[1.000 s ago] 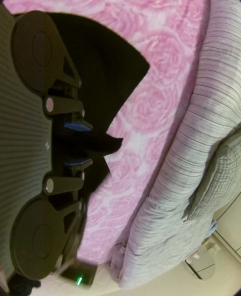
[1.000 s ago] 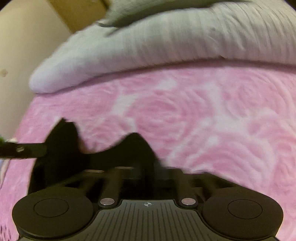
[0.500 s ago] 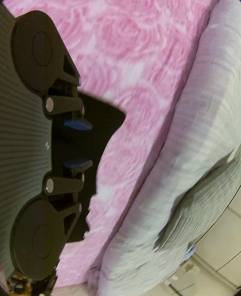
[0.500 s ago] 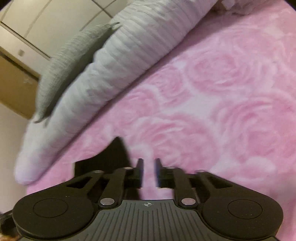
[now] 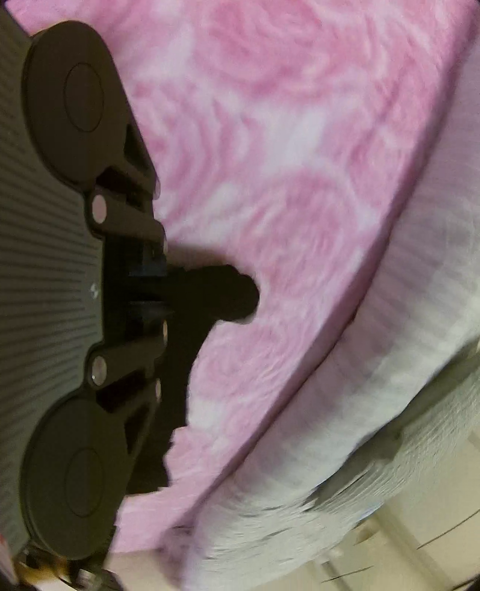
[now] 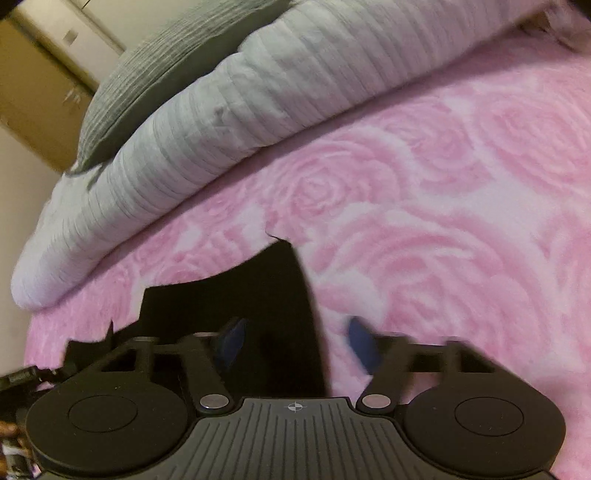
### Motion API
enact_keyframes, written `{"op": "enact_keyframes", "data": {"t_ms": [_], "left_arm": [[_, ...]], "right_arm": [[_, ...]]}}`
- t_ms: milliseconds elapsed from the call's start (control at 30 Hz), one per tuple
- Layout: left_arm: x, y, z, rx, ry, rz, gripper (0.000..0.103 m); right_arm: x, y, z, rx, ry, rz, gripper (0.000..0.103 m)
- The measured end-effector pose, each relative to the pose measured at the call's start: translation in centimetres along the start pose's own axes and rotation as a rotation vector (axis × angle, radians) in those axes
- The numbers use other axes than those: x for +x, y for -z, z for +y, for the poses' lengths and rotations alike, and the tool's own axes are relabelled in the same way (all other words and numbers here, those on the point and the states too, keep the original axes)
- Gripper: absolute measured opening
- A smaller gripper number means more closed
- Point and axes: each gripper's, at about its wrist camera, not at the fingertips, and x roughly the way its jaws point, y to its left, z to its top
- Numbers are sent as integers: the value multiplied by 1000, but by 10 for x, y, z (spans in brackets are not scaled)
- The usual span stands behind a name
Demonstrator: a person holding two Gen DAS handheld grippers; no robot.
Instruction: Fold clothes
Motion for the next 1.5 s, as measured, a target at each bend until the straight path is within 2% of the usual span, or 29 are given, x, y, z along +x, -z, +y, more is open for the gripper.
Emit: {"op": "enact_keyframes", "data": {"t_ms": [67,133,167,200,233,267,300,367,400,433,467,533,633,700,833,967,1067,1100,1133,1200,1233,1300,1333,1400,1433,1467,1500], "left_arm": [[-21,2,-7,86,18,-126,7],[-38,8,-8,160,21,-219,8],[-37,10,-5,181,-33,-218,10],[-32,11,-1,190,-93,-194,11],[-22,9,5,167,-153,-135,12],[-16,7,12,130,-188,-94,18],[-14,5,17,96,-205,-77,19],[-27,1,13,66,-204,-145,20],[-33,1,7,65,-219,-174,20],[-36,1,0,60,-222,-185,24],[-38,1,-6,53,-204,-184,25],[-33,4,-22,24,-74,-110,26],[-13,20,-49,-14,87,35,28],[7,32,-68,-37,164,114,29],[49,46,-88,-119,213,200,30],[76,45,-94,-188,244,174,32],[87,35,-104,-186,267,158,29],[88,33,-108,-159,265,155,25],[87,30,-113,-126,263,144,0],[75,27,-122,-34,258,78,0],[62,28,-128,23,251,19,0],[39,32,-139,160,177,-84,0],[37,36,-138,196,120,-99,0],[46,41,-127,191,27,-66,3],[52,41,-115,152,-3,-27,2],[53,41,-105,114,-14,-7,2],[45,41,-98,82,13,-24,6]], "right_arm": [[-6,-2,19,-117,-35,-36,8],[-24,3,43,-315,-75,-154,8],[-30,8,48,-383,-106,-191,8],[-28,11,49,-416,-49,-205,8],[-16,11,42,-378,34,-150,8],[-2,10,33,-324,120,-79,8],[12,8,24,-269,204,-8,12],[0,5,4,-68,139,-62,15],[-7,4,2,-26,148,-81,15],[-14,3,1,-10,165,-93,25],[-22,4,1,3,165,-98,30],[-37,7,0,31,155,-106,34],[-41,19,4,67,108,10,34],[-43,27,6,91,75,94,34],[-40,47,14,49,68,156,34],[-40,55,14,56,62,158,34],[-39,55,10,82,53,157,34],[-38,55,8,88,49,156,34],[-38,55,7,94,45,155,34],[-38,55,6,89,42,155,34],[-38,55,6,85,41,154,34],[-38,55,5,75,39,154,34],[-37,55,5,67,39,153,34],[-36,56,6,53,46,149,34],[-36,56,7,48,52,147,34],[-36,55,9,36,63,141,34],[-38,55,12,18,73,133,34]]}}
